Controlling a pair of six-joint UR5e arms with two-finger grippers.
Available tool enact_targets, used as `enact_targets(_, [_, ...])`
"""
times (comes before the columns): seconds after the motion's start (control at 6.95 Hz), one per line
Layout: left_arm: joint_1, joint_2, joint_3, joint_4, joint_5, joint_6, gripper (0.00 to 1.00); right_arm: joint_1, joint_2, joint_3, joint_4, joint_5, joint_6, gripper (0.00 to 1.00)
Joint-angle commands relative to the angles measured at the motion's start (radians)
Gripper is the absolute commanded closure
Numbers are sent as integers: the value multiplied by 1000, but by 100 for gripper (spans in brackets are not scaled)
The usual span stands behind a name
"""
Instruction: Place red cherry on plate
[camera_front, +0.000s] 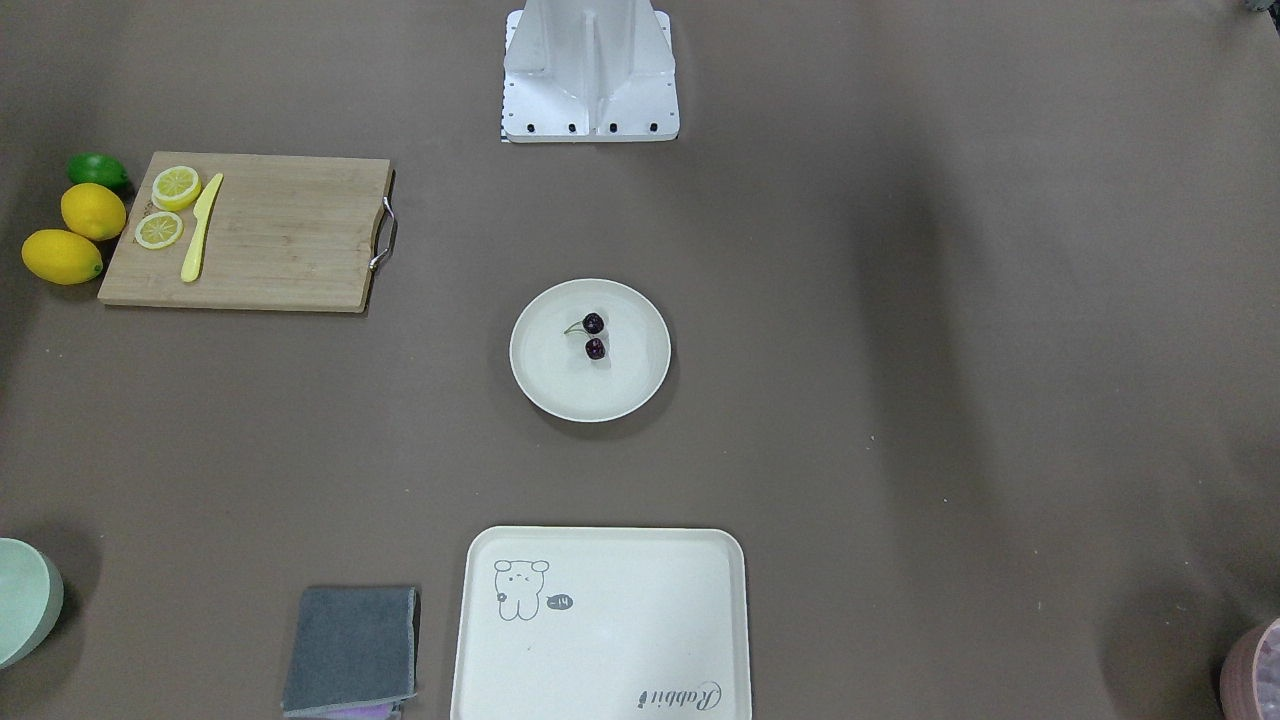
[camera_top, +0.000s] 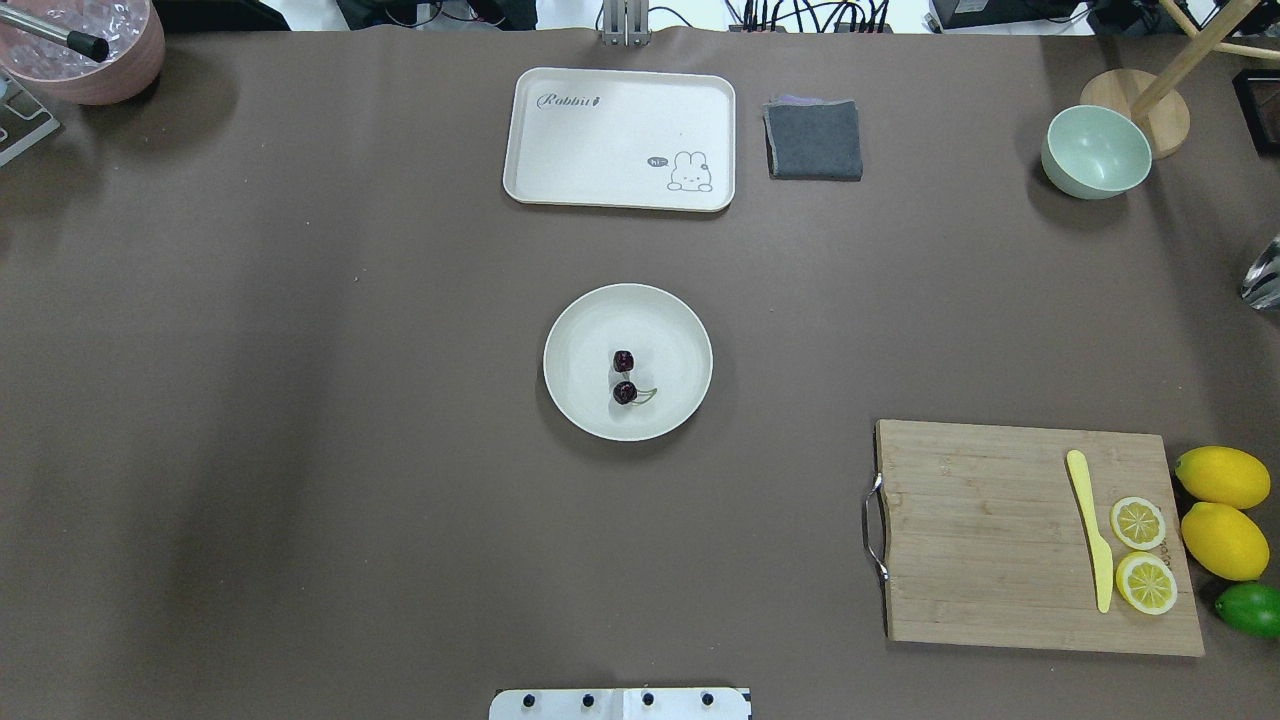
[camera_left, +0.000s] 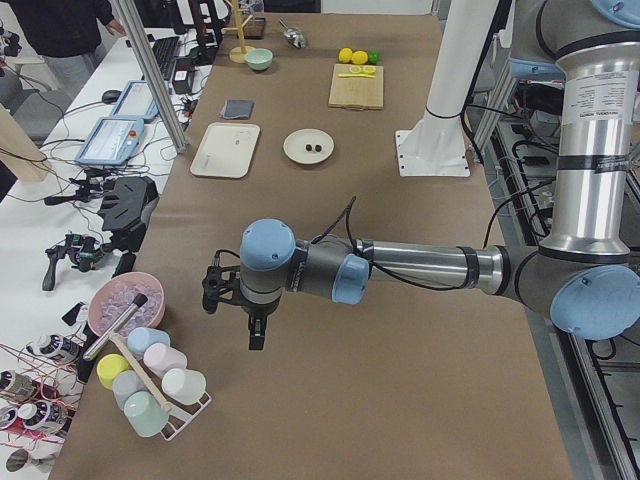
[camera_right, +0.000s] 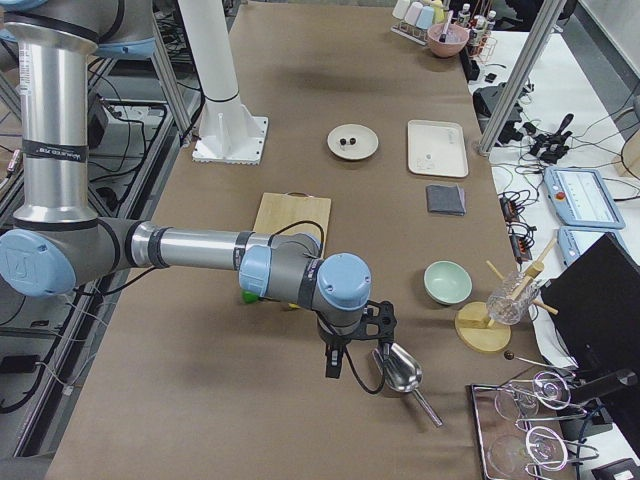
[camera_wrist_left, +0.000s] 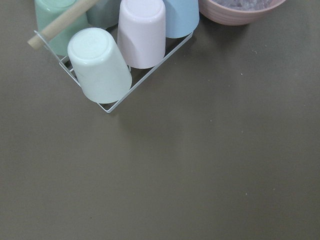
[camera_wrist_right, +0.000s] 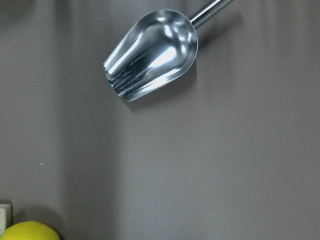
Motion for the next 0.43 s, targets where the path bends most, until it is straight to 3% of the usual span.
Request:
enact_targets(0.0, [0,2,1,0,4,0,1,0,-3,0,0,-2,-1,0])
enact_targets(0.29, [0,0,4,0,5,0,1,0,-6,0,0,-2,-1,0])
